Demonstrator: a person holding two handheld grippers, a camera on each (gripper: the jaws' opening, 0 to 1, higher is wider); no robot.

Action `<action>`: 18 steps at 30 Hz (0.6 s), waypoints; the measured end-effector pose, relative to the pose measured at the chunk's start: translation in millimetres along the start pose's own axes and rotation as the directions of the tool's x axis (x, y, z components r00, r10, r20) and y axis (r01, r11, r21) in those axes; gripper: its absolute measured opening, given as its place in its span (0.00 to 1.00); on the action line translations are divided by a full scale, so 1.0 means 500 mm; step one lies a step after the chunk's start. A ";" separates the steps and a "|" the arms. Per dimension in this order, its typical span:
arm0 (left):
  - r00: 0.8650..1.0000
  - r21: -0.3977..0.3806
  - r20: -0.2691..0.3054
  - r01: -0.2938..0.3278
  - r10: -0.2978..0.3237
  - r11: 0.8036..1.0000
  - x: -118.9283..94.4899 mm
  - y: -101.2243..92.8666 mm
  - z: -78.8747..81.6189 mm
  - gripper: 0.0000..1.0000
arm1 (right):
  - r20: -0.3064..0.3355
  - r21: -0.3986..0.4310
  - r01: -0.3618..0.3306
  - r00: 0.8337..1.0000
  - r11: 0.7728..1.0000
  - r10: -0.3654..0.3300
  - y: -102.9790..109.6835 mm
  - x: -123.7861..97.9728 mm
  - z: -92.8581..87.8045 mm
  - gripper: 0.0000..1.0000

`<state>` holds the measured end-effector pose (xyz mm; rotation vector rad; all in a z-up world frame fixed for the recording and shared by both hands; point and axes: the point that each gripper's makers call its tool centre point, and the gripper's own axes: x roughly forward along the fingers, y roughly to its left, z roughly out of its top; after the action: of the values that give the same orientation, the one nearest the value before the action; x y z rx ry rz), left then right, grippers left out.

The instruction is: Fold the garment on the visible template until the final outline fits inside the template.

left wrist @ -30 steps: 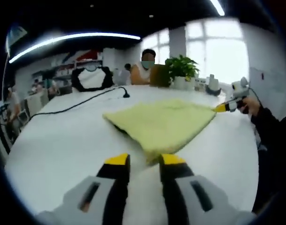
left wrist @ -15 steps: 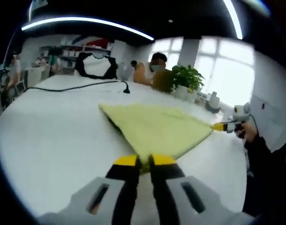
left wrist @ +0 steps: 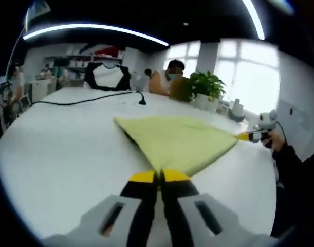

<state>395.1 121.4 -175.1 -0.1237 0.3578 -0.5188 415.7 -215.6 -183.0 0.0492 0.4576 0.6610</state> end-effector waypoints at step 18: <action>0.994 0.005 0.053 -0.095 0.094 0.996 -0.063 0.003 -0.001 0.03 | 0.077 -0.039 0.101 0.992 0.994 -0.098 -0.021 -0.047 0.010 0.00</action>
<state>370.0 138.9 -166.4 -0.1125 0.3084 -0.4226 407.4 -237.6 -171.2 0.0105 0.3711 0.5684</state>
